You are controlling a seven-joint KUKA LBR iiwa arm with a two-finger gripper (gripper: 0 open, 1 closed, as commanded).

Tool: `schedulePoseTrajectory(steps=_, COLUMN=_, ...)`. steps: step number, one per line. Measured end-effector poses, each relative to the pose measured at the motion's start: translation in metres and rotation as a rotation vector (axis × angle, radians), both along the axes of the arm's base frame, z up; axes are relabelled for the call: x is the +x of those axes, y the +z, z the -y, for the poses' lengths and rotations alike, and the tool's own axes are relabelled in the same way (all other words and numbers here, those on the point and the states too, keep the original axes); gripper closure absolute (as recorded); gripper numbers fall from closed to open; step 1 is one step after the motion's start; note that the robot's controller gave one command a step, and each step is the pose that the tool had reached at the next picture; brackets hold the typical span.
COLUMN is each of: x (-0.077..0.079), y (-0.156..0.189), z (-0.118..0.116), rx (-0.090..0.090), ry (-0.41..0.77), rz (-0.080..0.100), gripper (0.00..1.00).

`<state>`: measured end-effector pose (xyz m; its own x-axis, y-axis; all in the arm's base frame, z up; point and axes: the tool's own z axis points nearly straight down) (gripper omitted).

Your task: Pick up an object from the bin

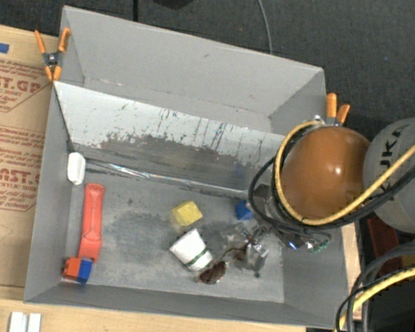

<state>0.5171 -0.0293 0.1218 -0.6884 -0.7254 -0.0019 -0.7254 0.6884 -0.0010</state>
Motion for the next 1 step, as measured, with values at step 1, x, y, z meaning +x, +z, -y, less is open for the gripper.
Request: schedulePoseTrajectory(steps=1, x=0.001, y=0.0312, z=0.0013, rx=0.002, ry=0.218, rz=-0.008, gripper=1.0)
